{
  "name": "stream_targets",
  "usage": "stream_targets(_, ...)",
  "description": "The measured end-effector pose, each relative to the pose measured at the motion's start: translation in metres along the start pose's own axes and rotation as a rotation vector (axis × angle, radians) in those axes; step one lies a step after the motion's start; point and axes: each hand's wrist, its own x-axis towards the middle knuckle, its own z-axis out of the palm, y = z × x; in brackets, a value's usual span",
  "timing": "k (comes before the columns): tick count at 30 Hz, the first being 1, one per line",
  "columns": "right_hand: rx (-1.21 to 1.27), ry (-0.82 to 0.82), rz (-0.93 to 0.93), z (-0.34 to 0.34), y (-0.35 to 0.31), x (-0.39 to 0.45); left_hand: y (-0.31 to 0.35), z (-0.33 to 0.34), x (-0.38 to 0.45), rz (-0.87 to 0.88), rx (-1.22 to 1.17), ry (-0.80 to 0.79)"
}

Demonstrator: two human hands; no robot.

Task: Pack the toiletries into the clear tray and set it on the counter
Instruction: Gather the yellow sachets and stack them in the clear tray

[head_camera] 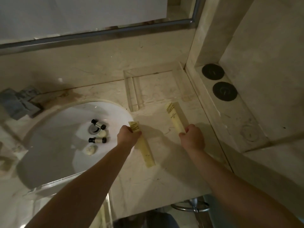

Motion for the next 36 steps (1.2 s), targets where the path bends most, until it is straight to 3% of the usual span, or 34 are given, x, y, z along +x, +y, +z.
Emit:
stream_targets(8, 0.396, 0.011, -0.247, 0.003, -0.051, -0.030, 0.002, -0.072, -0.009, -0.066, -0.525, -0.004)
stream_targets(17, 0.591, -0.307, -0.294, 0.047, -0.123, -0.113, -0.078, -0.197, -0.051, -0.050, -0.585, -0.034)
stream_targets(22, 0.482, -0.479, -0.350, 0.080, -0.148, -0.171, -0.143, -0.251, -0.089, -0.001, -0.582, -0.124)
stream_targets(30, 0.399, -0.560, -0.372, 0.112, -0.154, -0.231, -0.210, -0.264, -0.103, -0.003, -0.140, -0.086)
stream_targets(36, 0.326, -0.576, -0.370, 0.116, -0.144, -0.241, -0.225, -0.257, -0.112, 0.300, 0.565, 0.059)
